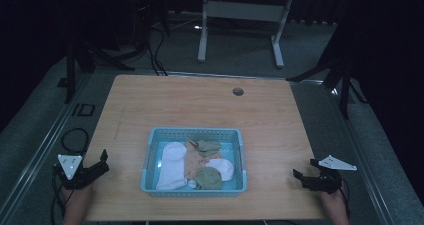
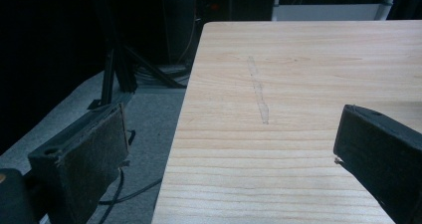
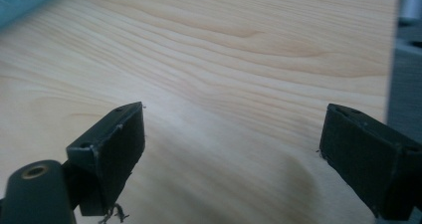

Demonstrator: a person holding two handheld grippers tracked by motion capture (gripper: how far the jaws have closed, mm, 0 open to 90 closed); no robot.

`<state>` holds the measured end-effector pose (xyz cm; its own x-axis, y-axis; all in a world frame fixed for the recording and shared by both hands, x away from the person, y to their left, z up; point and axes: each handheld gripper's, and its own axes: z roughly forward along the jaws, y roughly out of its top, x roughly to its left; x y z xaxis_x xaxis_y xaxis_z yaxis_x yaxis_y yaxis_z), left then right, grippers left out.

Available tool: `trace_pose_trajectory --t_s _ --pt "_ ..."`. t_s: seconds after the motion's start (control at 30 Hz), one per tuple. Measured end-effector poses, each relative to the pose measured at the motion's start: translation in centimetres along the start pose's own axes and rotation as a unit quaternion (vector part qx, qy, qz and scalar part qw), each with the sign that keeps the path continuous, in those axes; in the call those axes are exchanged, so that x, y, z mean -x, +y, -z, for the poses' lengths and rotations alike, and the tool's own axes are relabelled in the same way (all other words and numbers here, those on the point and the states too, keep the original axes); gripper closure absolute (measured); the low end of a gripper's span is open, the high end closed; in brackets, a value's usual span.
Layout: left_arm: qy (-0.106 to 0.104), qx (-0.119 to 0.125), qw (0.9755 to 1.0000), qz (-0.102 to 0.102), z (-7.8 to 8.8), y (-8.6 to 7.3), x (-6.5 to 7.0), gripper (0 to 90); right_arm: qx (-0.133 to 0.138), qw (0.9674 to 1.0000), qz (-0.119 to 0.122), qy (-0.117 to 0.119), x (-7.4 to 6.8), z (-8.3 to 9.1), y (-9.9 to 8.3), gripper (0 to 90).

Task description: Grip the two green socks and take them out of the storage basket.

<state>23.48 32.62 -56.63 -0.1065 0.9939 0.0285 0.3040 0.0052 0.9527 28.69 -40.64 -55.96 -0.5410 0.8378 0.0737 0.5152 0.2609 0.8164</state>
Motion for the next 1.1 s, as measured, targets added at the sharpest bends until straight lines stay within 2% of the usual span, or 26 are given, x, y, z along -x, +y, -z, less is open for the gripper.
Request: trace_pose_trajectory --t_s 0.13,0.27,0.47,0.53,0.63,0.8,0.97,1.1 --pt "0.0 -0.001 1.0 -0.002 0.0 0.0 0.0 0.4 0.005 0.9988 -0.013 0.047 0.6 0.4 -0.2 13.6" --pt "0.001 -0.001 1.0 -0.001 0.0 0.0 0.0 0.4 -0.029 0.9971 0.005 0.071 0.2 -0.1 0.3 13.4" --pt "0.0 -0.002 1.0 -0.001 0.0 0.0 0.0 0.4 -0.058 0.9932 0.025 0.098 -0.5 -0.5 1.2 12.7" --pt "0.001 -0.002 1.0 -0.001 0.0 0.0 0.0 0.4 -0.076 0.9902 0.036 0.111 -0.9 -0.7 1.6 11.9" --pt "0.001 -0.002 1.0 -0.001 0.0 0.0 0.0 0.4 -0.086 0.9873 0.041 0.127 -1.0 -0.7 2.1 11.8" --pt "0.001 -0.002 1.0 -0.001 0.0 0.0 0.0 0.4 -0.12 0.9814 0.071 0.132 -1.4 -0.6 2.9 11.9" --pt "0.001 -0.003 1.0 0.0 -0.1 0.0 0.0 0.4 -0.146 0.9778 0.086 0.123 -1.4 -0.2 3.6 11.9" --pt "0.001 -0.003 1.0 0.0 -0.1 0.0 0.0 0.4 -0.172 0.9714 0.094 0.133 -1.6 0.0 3.9 12.1"
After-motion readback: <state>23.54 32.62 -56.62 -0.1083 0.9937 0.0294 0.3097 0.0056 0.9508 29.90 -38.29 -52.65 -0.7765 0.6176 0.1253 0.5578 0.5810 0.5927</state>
